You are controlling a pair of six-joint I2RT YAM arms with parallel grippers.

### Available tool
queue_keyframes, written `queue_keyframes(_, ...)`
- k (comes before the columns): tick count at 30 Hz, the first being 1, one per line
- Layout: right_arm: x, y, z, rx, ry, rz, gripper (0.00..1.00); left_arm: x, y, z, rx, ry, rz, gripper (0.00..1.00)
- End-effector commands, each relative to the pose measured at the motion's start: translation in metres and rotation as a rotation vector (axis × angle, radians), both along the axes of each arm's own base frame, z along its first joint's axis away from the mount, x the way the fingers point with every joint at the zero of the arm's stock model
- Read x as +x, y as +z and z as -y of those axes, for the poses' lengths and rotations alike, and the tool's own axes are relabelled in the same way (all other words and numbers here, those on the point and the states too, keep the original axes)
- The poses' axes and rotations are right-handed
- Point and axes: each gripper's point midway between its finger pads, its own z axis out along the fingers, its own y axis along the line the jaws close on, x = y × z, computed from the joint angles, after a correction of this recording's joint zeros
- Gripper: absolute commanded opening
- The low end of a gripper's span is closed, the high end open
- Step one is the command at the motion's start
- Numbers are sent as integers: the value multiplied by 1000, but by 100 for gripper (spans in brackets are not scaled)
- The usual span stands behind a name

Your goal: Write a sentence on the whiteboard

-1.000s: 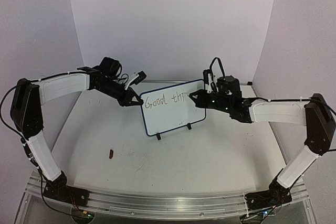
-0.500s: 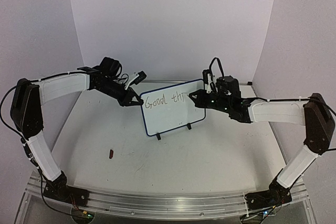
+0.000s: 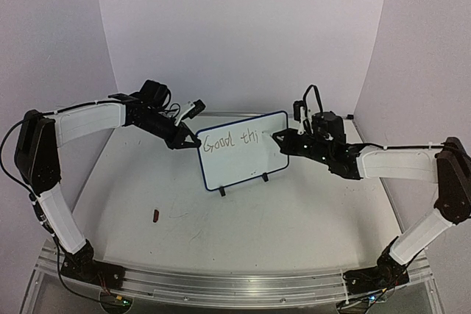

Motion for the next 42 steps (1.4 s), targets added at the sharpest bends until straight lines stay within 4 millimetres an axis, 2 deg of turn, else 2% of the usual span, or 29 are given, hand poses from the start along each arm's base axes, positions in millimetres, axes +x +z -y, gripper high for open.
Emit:
queue_keyframes(1,7,11,-2,22,-23,37,0,0,-42,-15,155,23,-32,0)
queue_keyframes(13,14,15,-16,27,18,45,0,1,-43,-14,156,23,-34,0)
queue_keyframes(20,17,15,-17,26,15,46,0,1,-44,-15,158,23,-35,0)
queue_keyframes(42,14,-31,-8,2,-36,-62,0,1,-42,-14,157,23,-31,0)
